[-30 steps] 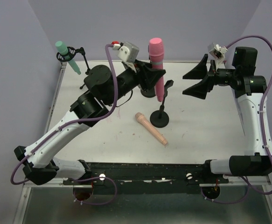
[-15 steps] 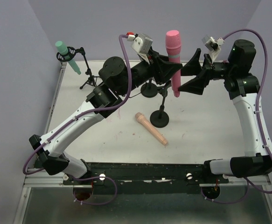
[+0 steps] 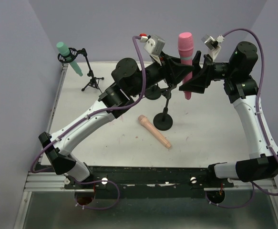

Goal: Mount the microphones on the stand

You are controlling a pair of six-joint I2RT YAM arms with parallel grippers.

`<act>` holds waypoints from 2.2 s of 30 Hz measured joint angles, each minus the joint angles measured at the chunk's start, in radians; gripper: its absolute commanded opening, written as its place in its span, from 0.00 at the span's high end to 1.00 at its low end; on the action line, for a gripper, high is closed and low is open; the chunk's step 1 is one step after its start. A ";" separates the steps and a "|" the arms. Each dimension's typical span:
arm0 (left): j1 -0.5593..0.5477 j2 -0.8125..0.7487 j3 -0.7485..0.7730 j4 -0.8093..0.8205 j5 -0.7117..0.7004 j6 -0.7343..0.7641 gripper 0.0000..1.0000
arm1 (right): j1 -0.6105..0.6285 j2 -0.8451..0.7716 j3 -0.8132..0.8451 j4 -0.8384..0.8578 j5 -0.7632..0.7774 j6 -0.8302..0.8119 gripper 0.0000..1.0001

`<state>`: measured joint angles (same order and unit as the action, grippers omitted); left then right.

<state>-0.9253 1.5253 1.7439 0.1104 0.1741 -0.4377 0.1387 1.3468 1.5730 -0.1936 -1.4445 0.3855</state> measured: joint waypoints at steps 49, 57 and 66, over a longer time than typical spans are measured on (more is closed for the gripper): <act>0.283 -0.184 -0.790 0.427 0.347 0.452 0.02 | -0.062 0.084 -0.015 -0.541 0.427 -1.011 0.94; 0.249 -0.110 -0.774 0.505 0.350 0.451 0.02 | -0.072 0.084 -0.029 -0.518 0.426 -1.003 0.93; 0.170 -0.097 -0.793 0.595 0.231 0.447 0.02 | -0.082 0.084 -0.041 -0.494 0.416 -0.981 0.93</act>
<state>-0.7555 1.4281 0.9504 0.7055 0.4049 0.0097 0.0566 1.4311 1.5318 -0.6880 -1.0286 -0.5953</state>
